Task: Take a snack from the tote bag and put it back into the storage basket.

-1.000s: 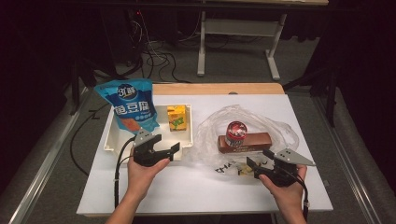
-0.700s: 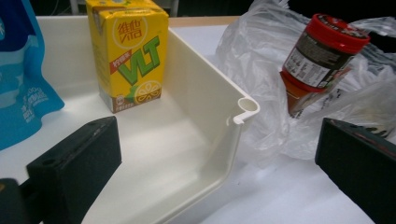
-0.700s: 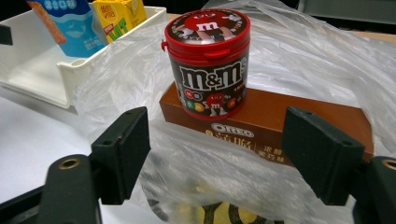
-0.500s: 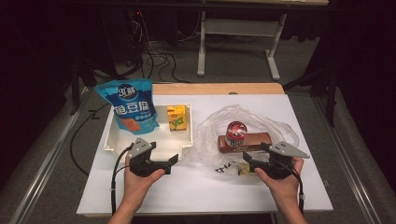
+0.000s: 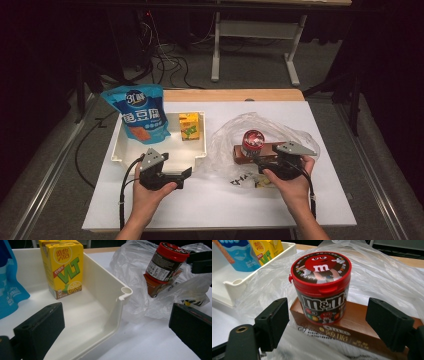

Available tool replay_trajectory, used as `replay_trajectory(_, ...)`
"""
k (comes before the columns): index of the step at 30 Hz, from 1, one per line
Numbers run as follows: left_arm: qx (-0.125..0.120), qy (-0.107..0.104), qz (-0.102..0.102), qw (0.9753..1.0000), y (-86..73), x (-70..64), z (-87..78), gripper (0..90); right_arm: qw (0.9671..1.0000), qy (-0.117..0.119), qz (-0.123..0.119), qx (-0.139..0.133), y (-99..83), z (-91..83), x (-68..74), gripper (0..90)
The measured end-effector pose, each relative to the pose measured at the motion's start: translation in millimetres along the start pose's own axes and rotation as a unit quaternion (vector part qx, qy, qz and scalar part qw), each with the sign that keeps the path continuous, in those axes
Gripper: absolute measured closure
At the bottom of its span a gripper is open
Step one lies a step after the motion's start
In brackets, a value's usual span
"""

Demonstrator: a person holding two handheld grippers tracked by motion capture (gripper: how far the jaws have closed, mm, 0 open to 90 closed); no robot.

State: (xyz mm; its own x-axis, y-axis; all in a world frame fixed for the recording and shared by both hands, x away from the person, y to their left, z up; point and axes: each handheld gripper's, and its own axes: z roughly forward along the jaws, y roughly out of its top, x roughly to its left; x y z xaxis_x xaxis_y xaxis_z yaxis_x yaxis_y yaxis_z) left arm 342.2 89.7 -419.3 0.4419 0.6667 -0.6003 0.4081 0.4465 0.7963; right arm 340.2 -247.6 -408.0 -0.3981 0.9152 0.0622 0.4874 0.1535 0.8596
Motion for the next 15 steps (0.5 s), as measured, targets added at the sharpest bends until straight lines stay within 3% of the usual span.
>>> replay_trajectory(15,0.005,-0.004,0.006,1.0,-3.5,-2.0,0.9,1.7,0.9997,0.003,0.002,0.022,11.2,35.0,3.3,19.7)
